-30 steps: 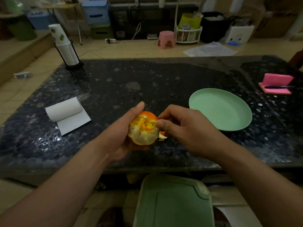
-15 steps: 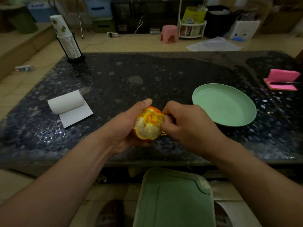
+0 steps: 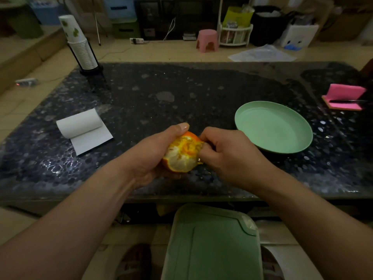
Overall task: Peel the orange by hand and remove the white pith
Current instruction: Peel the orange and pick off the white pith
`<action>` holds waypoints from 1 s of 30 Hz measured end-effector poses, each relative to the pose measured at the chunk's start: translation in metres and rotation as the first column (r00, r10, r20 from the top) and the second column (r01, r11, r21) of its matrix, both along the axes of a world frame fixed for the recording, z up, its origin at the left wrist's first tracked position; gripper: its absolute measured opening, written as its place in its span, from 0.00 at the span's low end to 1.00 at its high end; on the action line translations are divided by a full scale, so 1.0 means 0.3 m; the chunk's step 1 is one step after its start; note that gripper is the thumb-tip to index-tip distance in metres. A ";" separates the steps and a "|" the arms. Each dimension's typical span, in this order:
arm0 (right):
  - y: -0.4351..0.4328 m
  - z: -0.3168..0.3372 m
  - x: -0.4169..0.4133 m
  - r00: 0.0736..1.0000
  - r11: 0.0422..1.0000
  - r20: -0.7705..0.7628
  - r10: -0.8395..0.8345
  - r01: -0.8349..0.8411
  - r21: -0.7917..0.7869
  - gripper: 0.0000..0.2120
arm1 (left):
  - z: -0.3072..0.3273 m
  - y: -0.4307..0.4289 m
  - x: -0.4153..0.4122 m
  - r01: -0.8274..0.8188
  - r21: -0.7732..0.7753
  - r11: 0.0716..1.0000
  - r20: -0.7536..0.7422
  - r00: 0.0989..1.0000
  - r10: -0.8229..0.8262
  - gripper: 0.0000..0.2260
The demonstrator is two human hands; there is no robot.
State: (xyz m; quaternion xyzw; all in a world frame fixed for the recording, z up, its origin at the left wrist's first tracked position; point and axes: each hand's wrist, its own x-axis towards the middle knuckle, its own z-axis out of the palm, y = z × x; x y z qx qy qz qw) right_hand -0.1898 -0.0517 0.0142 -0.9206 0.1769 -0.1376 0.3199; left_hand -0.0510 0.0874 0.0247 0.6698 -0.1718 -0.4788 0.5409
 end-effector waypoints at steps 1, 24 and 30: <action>0.000 -0.002 0.000 1.000 0.999 0.016 -0.018 0.018 0.042 0.07 | 0.000 0.000 -0.001 -0.003 -0.005 1.000 -0.007 1.000 0.003 0.21; -0.022 -0.004 -0.005 0.998 0.991 -0.010 0.066 -0.064 0.120 0.14 | -0.030 0.009 0.027 0.079 -0.164 0.983 0.073 0.995 -0.068 0.21; -0.032 0.023 -0.006 0.989 0.973 -0.030 0.142 -0.134 0.189 0.12 | -0.036 0.024 0.053 0.096 -0.147 0.985 -0.015 0.995 -0.099 0.21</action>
